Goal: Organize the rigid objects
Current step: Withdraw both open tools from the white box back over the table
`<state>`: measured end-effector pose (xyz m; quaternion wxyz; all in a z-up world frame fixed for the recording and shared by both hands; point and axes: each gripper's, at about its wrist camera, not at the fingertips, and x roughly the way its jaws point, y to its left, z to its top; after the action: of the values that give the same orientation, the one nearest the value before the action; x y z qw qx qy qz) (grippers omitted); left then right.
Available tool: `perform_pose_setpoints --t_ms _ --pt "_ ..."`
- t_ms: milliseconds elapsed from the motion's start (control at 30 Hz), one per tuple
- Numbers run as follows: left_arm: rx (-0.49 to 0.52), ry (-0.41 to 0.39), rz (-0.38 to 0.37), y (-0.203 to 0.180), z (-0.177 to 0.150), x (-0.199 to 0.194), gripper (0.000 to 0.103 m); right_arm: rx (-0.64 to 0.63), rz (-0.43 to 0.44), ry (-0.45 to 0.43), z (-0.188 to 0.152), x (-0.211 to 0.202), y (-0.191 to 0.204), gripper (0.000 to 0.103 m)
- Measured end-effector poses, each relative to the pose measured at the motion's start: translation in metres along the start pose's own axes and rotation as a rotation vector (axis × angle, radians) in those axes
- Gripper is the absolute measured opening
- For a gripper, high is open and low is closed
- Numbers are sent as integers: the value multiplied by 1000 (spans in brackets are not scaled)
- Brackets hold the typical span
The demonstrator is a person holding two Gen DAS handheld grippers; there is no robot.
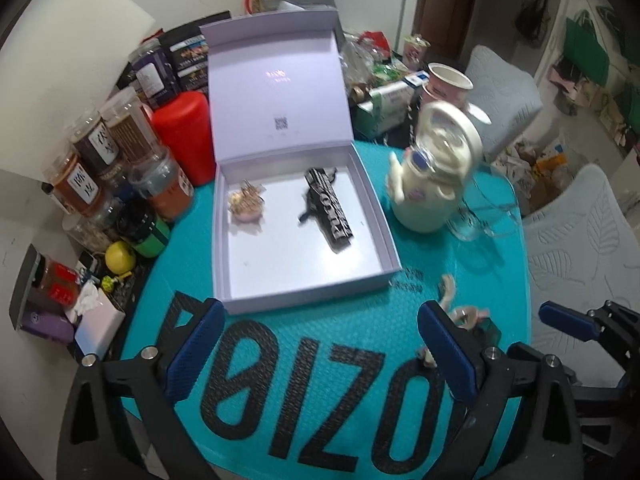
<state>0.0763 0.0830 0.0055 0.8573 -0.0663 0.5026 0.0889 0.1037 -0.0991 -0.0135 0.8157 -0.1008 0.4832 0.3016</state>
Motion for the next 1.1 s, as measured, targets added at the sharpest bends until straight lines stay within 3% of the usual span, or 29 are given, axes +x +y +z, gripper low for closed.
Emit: perform_pose_setpoints --t_ms 167,533,1100 --pt "17 41 -30 -21 -13 8 99 33 -14 16 -22 -7 -16 48" --pt "55 50 -84 -58 -26 10 99 88 -19 29 -58 -19 -45 51" --pt "116 134 -89 -111 -55 32 99 147 -31 68 -103 -18 -80 52"
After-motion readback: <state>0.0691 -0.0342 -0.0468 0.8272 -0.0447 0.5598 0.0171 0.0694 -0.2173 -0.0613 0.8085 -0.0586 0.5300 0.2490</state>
